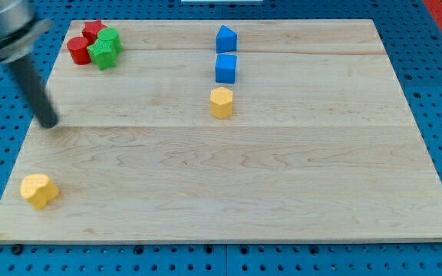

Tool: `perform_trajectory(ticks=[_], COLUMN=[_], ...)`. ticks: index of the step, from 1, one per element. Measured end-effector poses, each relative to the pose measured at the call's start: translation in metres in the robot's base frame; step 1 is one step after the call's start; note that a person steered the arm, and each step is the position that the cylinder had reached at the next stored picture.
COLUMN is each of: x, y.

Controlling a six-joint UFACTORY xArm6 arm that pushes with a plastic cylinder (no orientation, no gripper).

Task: Move the yellow heart towards the bottom center of the board

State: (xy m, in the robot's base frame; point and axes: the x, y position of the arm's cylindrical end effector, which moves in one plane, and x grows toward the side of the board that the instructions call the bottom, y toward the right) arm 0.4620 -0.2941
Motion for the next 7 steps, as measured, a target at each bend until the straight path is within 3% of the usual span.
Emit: perform_trajectory(ticks=[1,2,3,4,5,6,7], x=[0.009,0.067,0.084,0.09,0.101,0.129,0.12], y=[-0.011,-0.01,-0.006,0.053,0.052,0.012,0.063])
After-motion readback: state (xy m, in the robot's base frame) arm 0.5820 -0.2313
